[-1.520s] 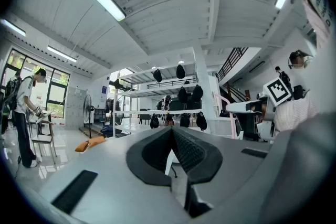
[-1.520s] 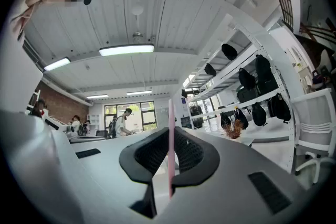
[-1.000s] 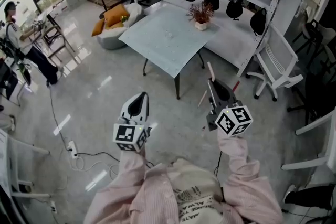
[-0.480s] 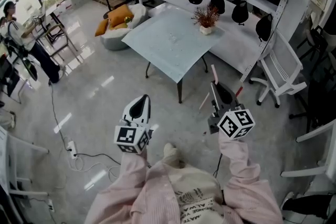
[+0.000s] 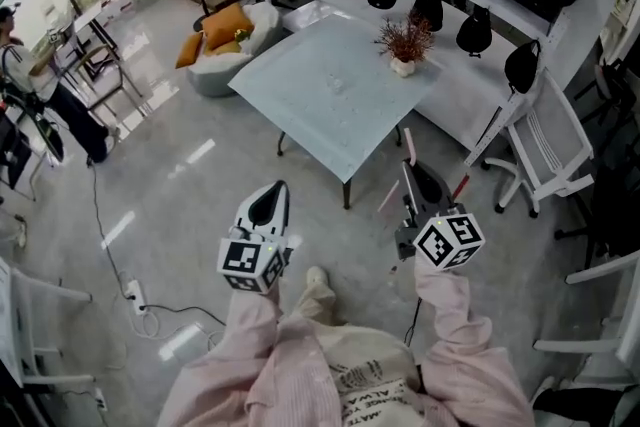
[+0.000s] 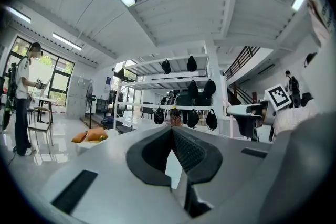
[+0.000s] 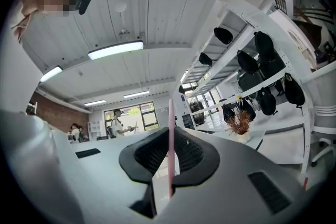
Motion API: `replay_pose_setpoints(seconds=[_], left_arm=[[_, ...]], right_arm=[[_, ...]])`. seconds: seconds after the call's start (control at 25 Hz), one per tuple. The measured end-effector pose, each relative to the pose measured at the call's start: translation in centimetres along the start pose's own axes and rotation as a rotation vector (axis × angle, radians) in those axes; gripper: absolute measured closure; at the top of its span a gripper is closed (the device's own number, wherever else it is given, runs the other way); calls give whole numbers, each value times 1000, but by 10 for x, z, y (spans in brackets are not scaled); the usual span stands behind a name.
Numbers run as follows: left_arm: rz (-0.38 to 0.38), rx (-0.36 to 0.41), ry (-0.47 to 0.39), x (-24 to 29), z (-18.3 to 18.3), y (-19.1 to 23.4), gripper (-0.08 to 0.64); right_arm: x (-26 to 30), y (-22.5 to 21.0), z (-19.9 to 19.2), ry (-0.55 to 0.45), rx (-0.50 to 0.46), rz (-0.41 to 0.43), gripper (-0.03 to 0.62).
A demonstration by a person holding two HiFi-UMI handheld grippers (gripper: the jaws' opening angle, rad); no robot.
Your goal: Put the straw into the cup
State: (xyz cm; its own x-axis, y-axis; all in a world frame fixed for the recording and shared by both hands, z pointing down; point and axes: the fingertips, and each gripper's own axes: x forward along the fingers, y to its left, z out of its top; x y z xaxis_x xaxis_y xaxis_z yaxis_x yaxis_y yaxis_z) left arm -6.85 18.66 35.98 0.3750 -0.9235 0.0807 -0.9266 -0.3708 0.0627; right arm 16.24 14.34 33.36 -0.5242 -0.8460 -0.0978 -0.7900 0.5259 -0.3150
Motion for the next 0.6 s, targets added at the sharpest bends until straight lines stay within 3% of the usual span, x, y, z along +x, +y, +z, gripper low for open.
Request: replay_pose_setpoints(seconds=[0.6], left_arm=[[-57,-40,54,126,-11,107,561]], right_arm=[[146,-45,-31,49,36,-77,566]])
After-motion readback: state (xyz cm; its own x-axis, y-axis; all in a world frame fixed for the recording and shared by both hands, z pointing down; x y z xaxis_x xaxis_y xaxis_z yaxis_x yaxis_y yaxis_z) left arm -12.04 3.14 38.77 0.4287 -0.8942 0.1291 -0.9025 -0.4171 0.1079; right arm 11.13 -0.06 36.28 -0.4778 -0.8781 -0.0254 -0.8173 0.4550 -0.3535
